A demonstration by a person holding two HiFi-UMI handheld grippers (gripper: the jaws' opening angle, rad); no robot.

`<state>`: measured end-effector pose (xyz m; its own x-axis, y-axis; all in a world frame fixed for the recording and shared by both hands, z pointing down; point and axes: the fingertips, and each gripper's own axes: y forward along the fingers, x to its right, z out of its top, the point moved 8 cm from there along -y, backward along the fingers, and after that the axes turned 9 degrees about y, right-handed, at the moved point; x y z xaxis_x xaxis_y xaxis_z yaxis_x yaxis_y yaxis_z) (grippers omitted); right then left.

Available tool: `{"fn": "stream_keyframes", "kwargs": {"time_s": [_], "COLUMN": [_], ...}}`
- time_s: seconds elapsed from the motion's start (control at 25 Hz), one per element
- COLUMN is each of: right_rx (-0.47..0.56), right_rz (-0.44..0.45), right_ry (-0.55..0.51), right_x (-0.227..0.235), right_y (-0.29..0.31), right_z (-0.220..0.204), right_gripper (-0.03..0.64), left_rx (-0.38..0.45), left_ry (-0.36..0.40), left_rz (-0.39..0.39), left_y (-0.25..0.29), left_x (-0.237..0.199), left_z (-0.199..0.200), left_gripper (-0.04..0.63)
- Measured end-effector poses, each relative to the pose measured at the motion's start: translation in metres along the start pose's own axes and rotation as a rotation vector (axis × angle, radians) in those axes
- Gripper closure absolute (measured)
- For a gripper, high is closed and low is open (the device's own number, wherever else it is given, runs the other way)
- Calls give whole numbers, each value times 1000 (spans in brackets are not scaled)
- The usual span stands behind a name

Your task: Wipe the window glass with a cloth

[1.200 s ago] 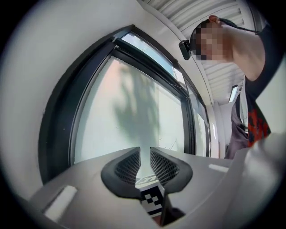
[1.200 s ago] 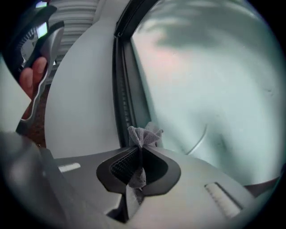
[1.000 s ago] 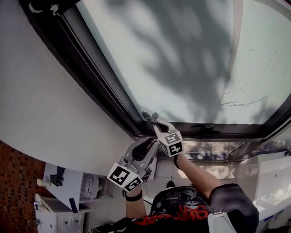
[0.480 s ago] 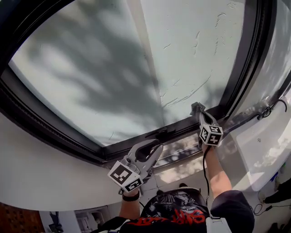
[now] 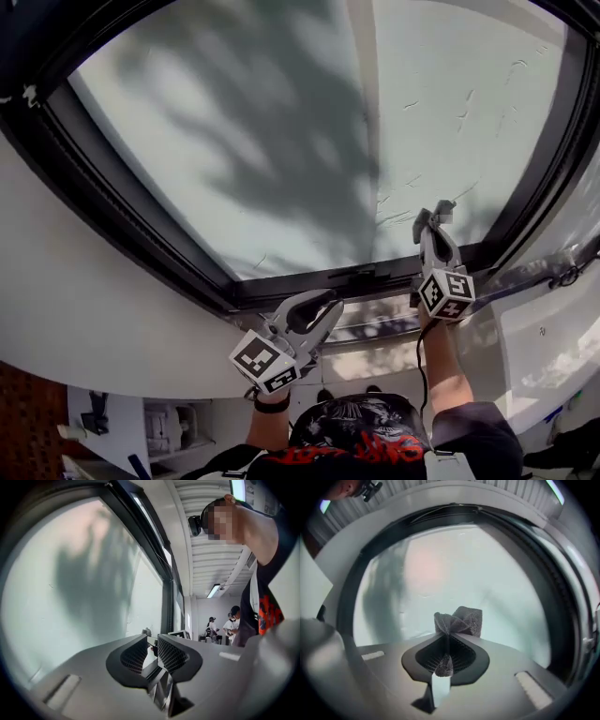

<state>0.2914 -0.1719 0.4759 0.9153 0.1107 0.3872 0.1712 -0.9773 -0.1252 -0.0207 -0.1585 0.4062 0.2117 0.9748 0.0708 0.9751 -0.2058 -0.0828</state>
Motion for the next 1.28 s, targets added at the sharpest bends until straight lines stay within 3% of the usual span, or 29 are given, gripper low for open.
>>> {"fn": "stream_keyframes", "kwargs": {"time_s": [0.2, 0.28, 0.36, 0.48, 0.6, 0.68, 0.88, 1.12, 1.2, 1.28], "right_rx": [-141, -219, -262, -258, -221, -190, -60, 106, 144, 166], "right_rz": [589, 773, 879, 912, 842, 743, 320, -244, -365, -418], "right_ry": [92, 99, 93, 65, 42, 49, 60, 3, -18, -28], "right_x": [-215, -284, -326, -345, -327, -295, -133, 72, 109, 127], "right_y": [33, 34, 30, 29, 39, 49, 33, -58, -87, -102], "right_z": [-61, -85, -99, -100, -83, -66, 6, 93, 116, 130], "right_gripper": [591, 591, 591, 591, 591, 591, 591, 591, 591, 591], "left_rx": [-3, -4, 0, 0, -6, -4, 14, 19, 30, 37], "left_ry": [14, 19, 23, 26, 22, 19, -20, -29, -29, -29], "left_rz": [237, 345, 424, 464, 423, 368, 131, -132, -174, -186], "left_y": [-78, -111, -135, -148, -143, -129, -60, 29, 43, 49], "left_x": [-14, -14, -12, -11, -12, -14, -19, 8, 15, 19], "left_z": [6, 10, 14, 15, 18, 18, 7, 0, 1, 2], "left_gripper": [537, 537, 537, 537, 538, 538, 538, 537, 538, 537]}}
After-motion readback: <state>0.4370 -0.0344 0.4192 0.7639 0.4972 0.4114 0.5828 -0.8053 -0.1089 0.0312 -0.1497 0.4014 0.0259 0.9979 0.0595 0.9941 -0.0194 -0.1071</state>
